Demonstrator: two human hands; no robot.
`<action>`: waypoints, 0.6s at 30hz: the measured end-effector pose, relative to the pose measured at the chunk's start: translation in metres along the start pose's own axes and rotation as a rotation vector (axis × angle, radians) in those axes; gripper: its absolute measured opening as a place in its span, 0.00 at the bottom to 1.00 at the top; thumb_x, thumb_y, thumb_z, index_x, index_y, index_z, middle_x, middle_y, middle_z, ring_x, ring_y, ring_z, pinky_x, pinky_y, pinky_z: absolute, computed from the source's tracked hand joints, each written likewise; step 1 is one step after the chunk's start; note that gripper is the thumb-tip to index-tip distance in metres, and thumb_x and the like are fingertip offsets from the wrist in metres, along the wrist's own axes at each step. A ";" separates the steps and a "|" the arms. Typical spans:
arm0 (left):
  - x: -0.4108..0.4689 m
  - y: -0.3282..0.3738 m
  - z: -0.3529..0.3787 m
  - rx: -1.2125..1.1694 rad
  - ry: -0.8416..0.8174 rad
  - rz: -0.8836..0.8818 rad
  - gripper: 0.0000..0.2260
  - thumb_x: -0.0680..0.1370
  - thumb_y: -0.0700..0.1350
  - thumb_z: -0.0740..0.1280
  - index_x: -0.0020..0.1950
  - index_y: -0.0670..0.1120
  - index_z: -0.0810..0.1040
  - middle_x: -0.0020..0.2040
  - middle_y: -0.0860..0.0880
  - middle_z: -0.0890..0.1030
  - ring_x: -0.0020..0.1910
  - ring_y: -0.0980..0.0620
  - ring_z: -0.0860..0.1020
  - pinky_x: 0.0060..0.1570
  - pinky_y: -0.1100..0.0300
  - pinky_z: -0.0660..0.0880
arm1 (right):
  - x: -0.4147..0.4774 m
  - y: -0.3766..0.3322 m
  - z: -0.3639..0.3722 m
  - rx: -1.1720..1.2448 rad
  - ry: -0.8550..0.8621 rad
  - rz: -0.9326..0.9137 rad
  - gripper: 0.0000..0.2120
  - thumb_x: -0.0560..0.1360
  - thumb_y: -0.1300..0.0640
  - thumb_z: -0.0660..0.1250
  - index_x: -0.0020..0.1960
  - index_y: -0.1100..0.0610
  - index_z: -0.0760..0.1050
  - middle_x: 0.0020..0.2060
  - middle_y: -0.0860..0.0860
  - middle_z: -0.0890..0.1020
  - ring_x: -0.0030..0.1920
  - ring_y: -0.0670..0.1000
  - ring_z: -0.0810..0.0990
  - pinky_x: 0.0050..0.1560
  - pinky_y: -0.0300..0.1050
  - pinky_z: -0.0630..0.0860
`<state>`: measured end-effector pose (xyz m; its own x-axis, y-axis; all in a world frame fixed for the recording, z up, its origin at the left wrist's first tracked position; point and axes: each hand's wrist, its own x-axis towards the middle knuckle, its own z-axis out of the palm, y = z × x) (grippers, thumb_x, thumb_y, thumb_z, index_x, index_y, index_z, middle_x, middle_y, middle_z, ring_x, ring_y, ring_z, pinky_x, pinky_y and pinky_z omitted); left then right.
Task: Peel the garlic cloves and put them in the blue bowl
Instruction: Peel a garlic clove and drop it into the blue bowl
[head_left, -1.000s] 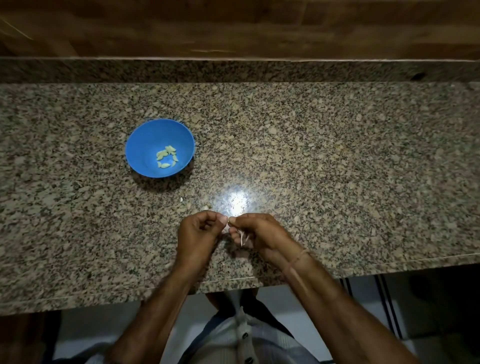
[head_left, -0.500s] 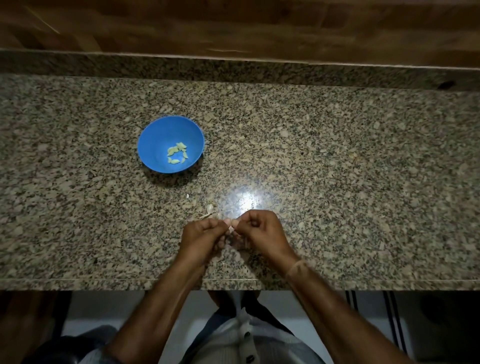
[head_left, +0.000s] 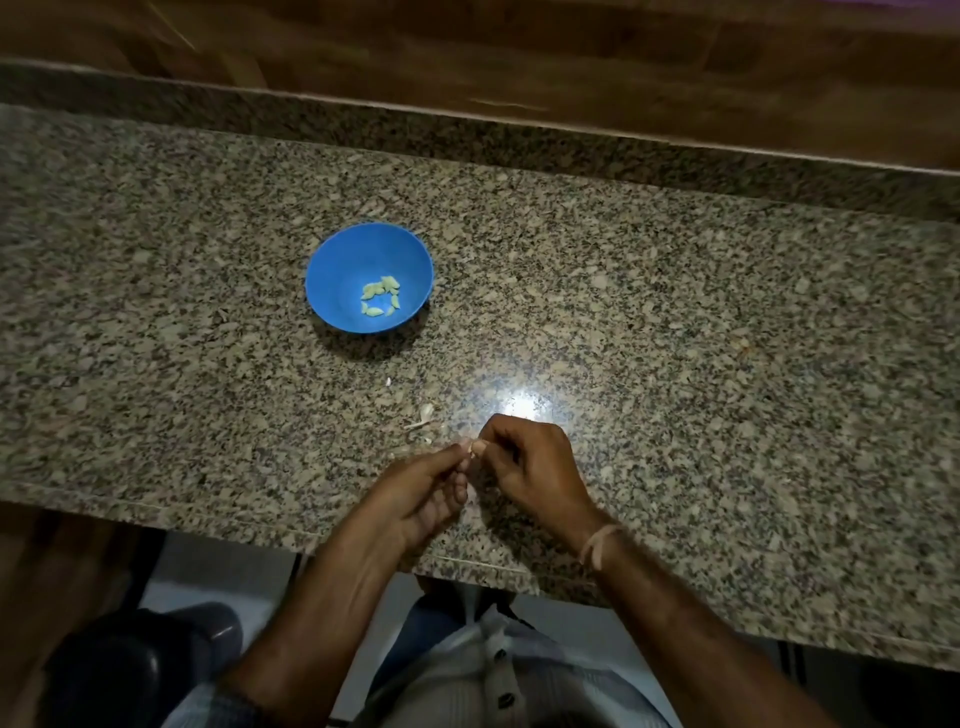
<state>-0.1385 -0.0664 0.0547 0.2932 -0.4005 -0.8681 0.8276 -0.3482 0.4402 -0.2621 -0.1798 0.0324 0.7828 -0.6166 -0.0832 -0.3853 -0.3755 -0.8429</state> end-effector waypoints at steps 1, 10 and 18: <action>-0.001 -0.003 0.001 0.108 0.031 0.121 0.06 0.80 0.40 0.72 0.44 0.40 0.81 0.32 0.47 0.81 0.26 0.55 0.77 0.27 0.63 0.75 | 0.001 -0.003 -0.001 0.135 -0.039 0.083 0.10 0.79 0.59 0.72 0.40 0.57 0.79 0.32 0.51 0.82 0.32 0.48 0.78 0.35 0.43 0.74; -0.001 -0.021 0.004 0.893 0.266 0.943 0.11 0.84 0.42 0.66 0.41 0.45 0.74 0.34 0.51 0.76 0.33 0.56 0.71 0.33 0.59 0.66 | 0.005 -0.013 -0.006 0.401 -0.143 0.356 0.13 0.82 0.59 0.67 0.39 0.59 0.76 0.29 0.51 0.78 0.31 0.48 0.74 0.33 0.40 0.71; -0.001 -0.020 0.003 0.850 0.127 0.831 0.13 0.87 0.42 0.61 0.43 0.43 0.73 0.34 0.53 0.72 0.32 0.59 0.67 0.31 0.65 0.63 | -0.001 -0.011 -0.001 0.370 -0.145 0.265 0.14 0.83 0.57 0.66 0.42 0.65 0.76 0.31 0.52 0.76 0.31 0.47 0.72 0.31 0.39 0.69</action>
<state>-0.1568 -0.0617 0.0476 0.6739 -0.6983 -0.2412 -0.2054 -0.4907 0.8468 -0.2593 -0.1760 0.0420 0.7514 -0.5450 -0.3721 -0.4020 0.0692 -0.9130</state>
